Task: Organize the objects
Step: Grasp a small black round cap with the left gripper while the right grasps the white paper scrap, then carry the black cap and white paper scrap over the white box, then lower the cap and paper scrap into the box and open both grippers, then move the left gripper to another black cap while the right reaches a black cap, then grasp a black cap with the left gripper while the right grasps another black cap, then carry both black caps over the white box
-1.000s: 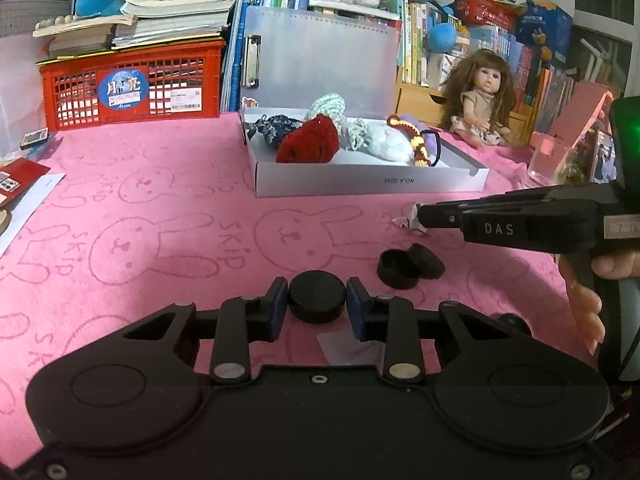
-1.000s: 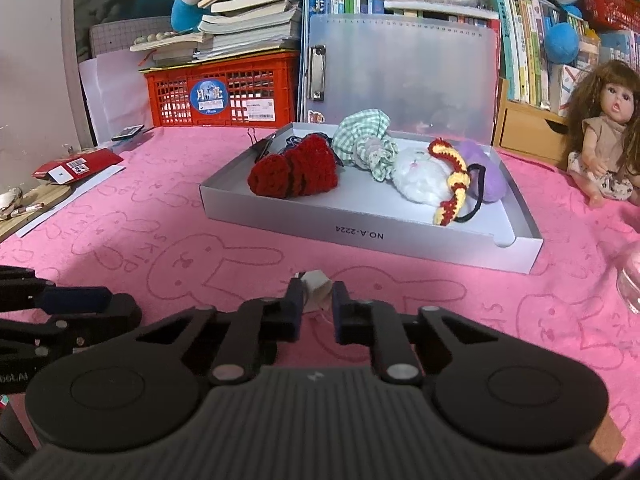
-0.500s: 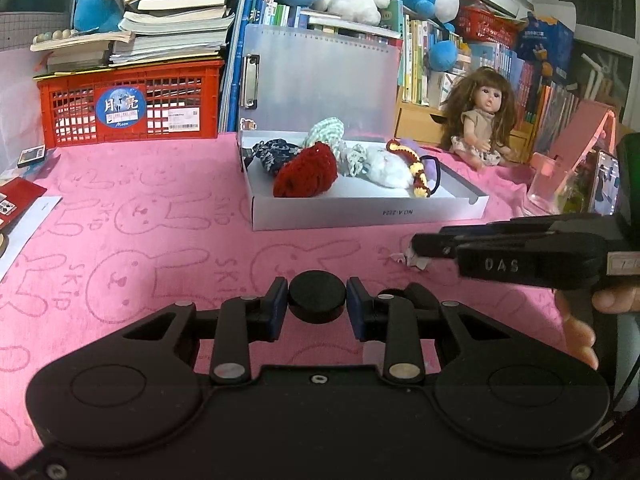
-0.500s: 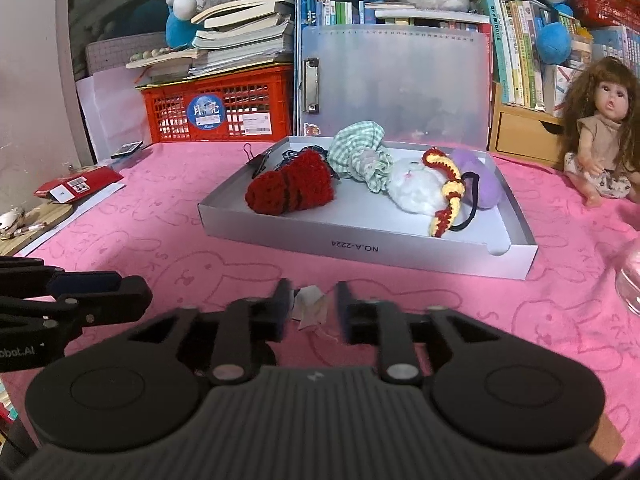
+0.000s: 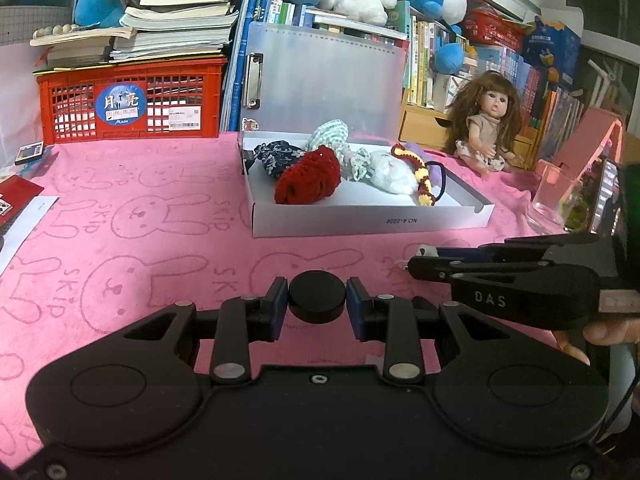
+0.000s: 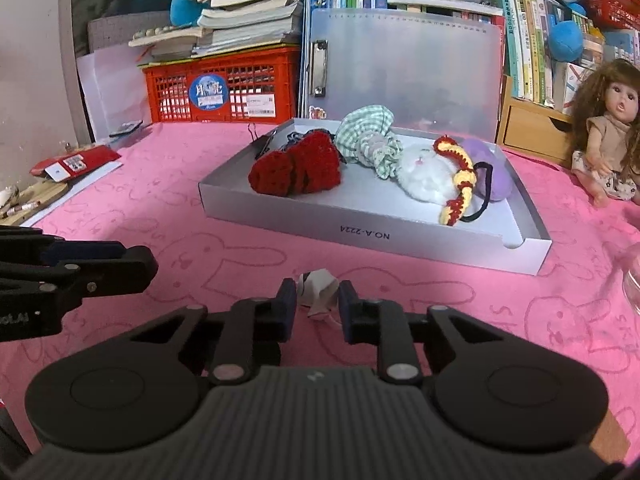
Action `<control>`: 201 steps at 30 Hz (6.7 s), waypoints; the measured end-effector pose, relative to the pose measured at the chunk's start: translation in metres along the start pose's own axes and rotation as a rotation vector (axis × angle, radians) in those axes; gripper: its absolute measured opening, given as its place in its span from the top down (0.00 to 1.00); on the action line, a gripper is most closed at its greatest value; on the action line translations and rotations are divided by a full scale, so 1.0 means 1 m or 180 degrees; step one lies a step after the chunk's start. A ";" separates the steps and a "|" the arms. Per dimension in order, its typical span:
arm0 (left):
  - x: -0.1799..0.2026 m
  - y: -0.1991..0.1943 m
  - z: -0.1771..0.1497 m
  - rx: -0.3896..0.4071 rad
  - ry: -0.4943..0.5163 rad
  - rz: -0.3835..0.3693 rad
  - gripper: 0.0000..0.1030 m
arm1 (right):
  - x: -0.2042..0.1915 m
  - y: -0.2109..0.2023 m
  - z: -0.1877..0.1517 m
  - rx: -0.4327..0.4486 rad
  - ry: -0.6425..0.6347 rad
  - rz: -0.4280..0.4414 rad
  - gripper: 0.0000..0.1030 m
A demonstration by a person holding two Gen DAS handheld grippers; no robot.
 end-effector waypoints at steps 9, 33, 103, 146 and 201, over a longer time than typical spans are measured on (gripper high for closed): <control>0.006 0.008 0.024 0.0106 0.0004 -0.0032 0.71 | 0.008 -0.012 0.016 0.0145 0.0007 -0.0064 0.75; 0.013 0.119 0.094 -0.0062 -0.0383 -0.0074 0.71 | 0.113 0.018 0.071 0.0167 0.1036 0.0022 0.75; 0.037 0.044 0.048 0.0197 0.0331 -0.0297 0.26 | 0.056 -0.039 0.035 0.0379 0.0203 -0.0203 0.32; 0.053 0.020 -0.027 -0.0149 0.0575 -0.0541 0.59 | -0.032 -0.094 -0.082 0.0079 -0.0128 0.0054 0.36; 0.010 0.036 0.052 0.0071 -0.0037 -0.0155 0.71 | 0.046 -0.073 0.015 0.0528 0.0471 -0.0455 0.64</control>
Point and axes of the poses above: each gripper's, at about its wrist camera, not at the fingertips, and y roughly the way its jaws point, x to its right, z to its top, the point moved 8 cm from there along y, roughly the way its jaws point, and after that the axes turned 8 degrees about z, right-handed, at the moved point
